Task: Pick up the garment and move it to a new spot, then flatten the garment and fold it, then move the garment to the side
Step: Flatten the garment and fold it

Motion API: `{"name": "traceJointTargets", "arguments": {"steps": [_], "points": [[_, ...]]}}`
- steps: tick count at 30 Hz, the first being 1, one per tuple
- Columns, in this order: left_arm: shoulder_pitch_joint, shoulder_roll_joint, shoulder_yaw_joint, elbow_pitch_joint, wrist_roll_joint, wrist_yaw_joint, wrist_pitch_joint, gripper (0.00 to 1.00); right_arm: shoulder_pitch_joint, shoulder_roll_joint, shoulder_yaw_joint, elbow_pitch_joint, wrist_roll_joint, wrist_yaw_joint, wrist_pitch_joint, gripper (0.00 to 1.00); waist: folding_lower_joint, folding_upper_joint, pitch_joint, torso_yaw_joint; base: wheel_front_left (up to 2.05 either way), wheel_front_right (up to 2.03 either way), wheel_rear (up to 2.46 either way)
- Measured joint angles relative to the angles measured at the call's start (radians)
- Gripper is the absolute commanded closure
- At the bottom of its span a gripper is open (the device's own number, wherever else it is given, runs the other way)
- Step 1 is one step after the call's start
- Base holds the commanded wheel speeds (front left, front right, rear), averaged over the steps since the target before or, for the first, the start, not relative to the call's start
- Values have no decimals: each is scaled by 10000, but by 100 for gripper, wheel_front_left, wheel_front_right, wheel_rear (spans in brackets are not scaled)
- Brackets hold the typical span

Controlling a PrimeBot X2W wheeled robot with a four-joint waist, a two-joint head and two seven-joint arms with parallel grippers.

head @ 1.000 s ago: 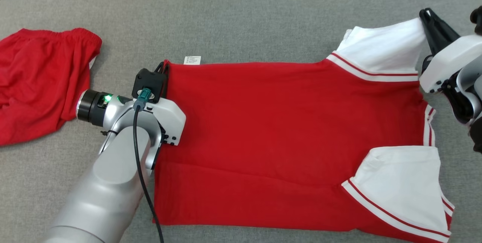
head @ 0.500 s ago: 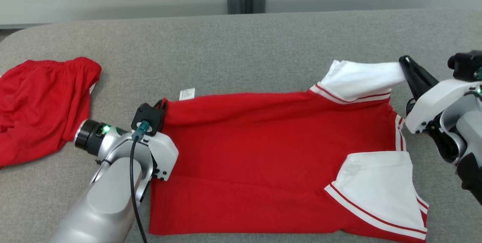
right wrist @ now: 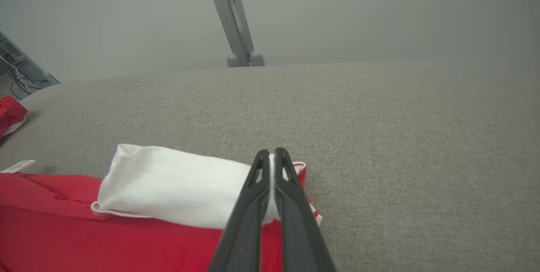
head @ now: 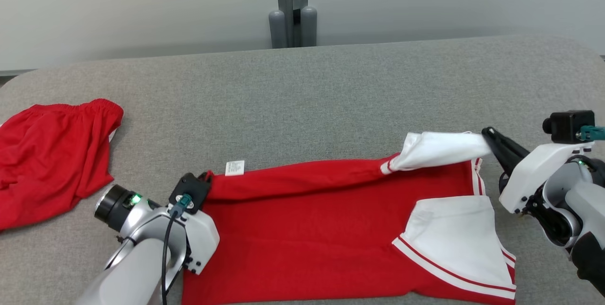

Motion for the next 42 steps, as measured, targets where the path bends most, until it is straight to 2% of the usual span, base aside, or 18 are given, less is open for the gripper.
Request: {"name": "traceJointTargets", "arguments": {"steps": [21,30,42], "points": [[1321,1728,-1020,-3156,414,-297,1601,100,829,-1028,343,-1879,1229,0,2857,100,0,1,-326,-150,0,0,0],[1561,2313,-1181,-4251,441,-309,2100,100,1021,-1340,19,-2568,1697,0,3956,100,1,1,-288,-121,0,0,0],[1586,2922,-1243,-4930,570,-232,2454,100,1507,-1636,-541,-3237,1981,0,4920,100,0,0,-187,-128,0,0,0]]}}
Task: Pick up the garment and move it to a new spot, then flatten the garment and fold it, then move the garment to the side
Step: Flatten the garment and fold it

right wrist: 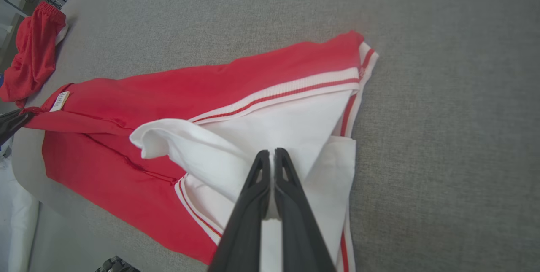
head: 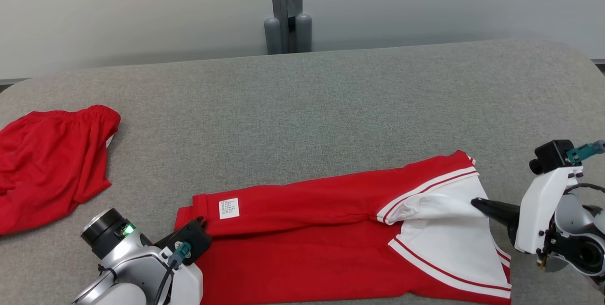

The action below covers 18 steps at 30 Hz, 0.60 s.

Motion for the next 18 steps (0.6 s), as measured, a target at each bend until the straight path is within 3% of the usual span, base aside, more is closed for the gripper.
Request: {"name": "traceJointTargets", "arguments": {"steps": [11,12,13,14,16,17,18], "points": [[173,134,0,-198,-92,207,88,100,640,12,-529,-221,127,-2,704,100,0,0,32,-19,0,0,0],[187,148,0,-217,-142,207,90,100,763,73,-571,-194,238,-2,888,79,0,0,30,-19,0,0,0],[194,159,-8,-240,-163,205,96,100,848,121,-616,-176,288,-2,995,8,0,0,29,-15,0,0,0],[204,173,-23,-257,-163,203,136,100,899,157,-696,-123,339,0,1093,0,0,0,25,-12,0,0,0],[251,213,-56,-280,-167,201,178,100,942,155,-759,-13,353,-2,1308,0,0,0,17,-2,0,0,0],[279,242,-73,-286,-171,201,201,87,964,163,-771,25,339,0,1438,0,0,0,13,1,0,0,0],[311,259,-81,-282,-194,203,274,36,1009,169,-784,56,318,-2,1570,0,0,0,6,4,0,0,0]]}}
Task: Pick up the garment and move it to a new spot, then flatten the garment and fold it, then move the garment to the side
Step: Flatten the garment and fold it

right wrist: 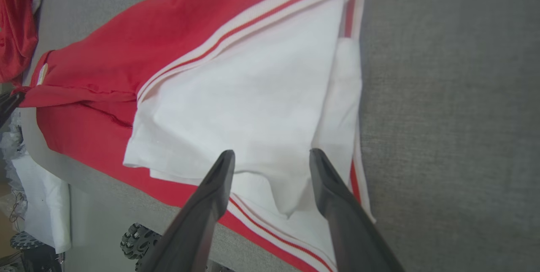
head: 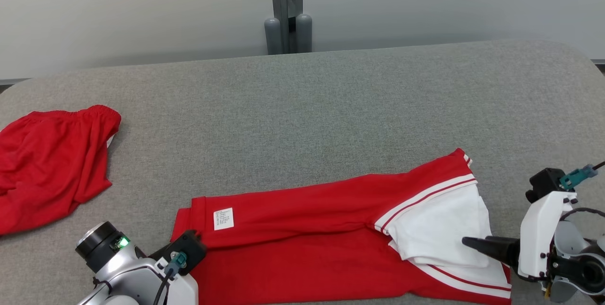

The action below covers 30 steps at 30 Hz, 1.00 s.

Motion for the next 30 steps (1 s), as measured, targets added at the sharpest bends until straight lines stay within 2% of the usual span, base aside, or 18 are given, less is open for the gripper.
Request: {"name": "traceJointTargets", "arguments": {"steps": [1,9,12,16,20,25,26,30], "points": [[44,21,-12,2,-35,2,63,0,73,0,-25,33,-29,0,161,0,0,0,-7,4,0,0,0],[188,159,-132,-67,-178,-15,422,0,372,157,-433,399,-234,2,1158,0,0,0,-97,2,0,0,0],[250,167,-38,-199,-305,109,414,0,370,272,-803,345,-633,0,853,0,0,0,-129,-6,0,0,0],[226,84,545,-378,-535,754,92,0,337,451,-1547,155,-1279,0,-274,0,0,0,-151,-10,0,0,0],[212,-395,1475,-593,-1241,1569,-658,0,332,775,-2220,-15,-2184,0,-1685,0,0,0,-192,-31,0,0,0],[385,-984,2529,-642,-1983,2286,-2117,0,424,1313,-2947,-470,-3542,2,-4008,0,0,0,-209,-111,0,0,0],[561,-1300,2892,-619,-2301,2512,-2750,0,568,1461,-3229,-502,-4238,2,-4970,0,0,0,-211,-145,0,0,0],[768,-1837,3419,-451,-2535,2846,-3914,0,901,1994,-3609,-472,-5352,-2,-6523,0,-1,0,-245,-240,0,0,0]]}}
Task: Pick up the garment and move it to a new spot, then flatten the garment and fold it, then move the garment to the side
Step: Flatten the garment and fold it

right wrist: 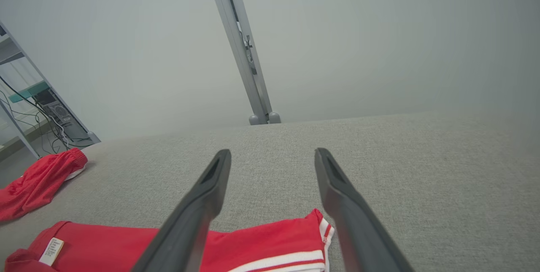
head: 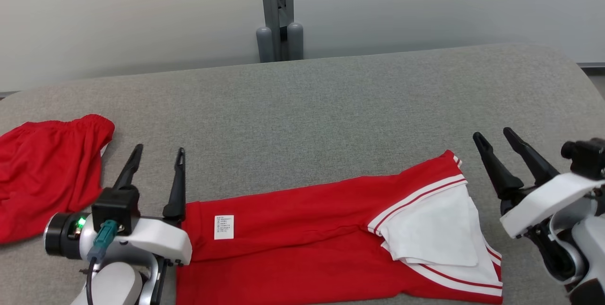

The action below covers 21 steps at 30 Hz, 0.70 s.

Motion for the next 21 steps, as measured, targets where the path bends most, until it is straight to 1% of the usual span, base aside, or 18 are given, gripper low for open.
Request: {"name": "traceJointTargets", "arguments": {"steps": [2,5,8,10,11,12,13,15,18,21], "points": [[187,-100,127,173,119,151,-276,0,211,334,-293,142,-462,2,-539,0,0,0,-23,-58,0,0,0],[550,-428,451,322,324,401,-439,0,552,951,-963,257,-1241,2,-976,0,0,0,-42,-146,0,0,0],[889,-704,871,73,953,447,-466,0,1077,1580,-1440,180,-2257,2,-1051,0,0,0,-17,-194,0,0,0],[1231,-1014,1243,-161,1350,437,-466,0,1393,1975,-1977,-50,-2819,4,-1078,0,0,0,-4,-209,0,0,0],[1439,-1191,1432,-261,1538,441,-468,0,1534,2151,-2253,-125,-2959,4,-1089,0,1,0,-10,-207,0,0,0],[1439,-1191,1432,-261,1538,441,-468,0,1534,2151,-2253,-125,-2959,4,-1089,0,1,0,-10,-207,0,0,0],[1652,-1344,1620,-334,1703,437,-468,0,1696,2295,-2449,-194,-3139,2,-1089,0,0,0,-19,-202,0,0,0],[2018,-1659,1889,-451,2096,301,-477,0,1969,2462,-2558,-347,-3680,2,-1089,0,0,0,-18,-195,0,0,0],[2345,-2226,2429,-629,2510,155,-479,0,2142,2685,-2786,-510,-3944,2,-1089,0,0,0,-23,-147,0,0,0],[2622,-2667,2771,-694,2915,-161,-477,0,2268,2761,-2930,-614,-4031,2,-1089,0,0,0,-36,-76,0,0,0]]}}
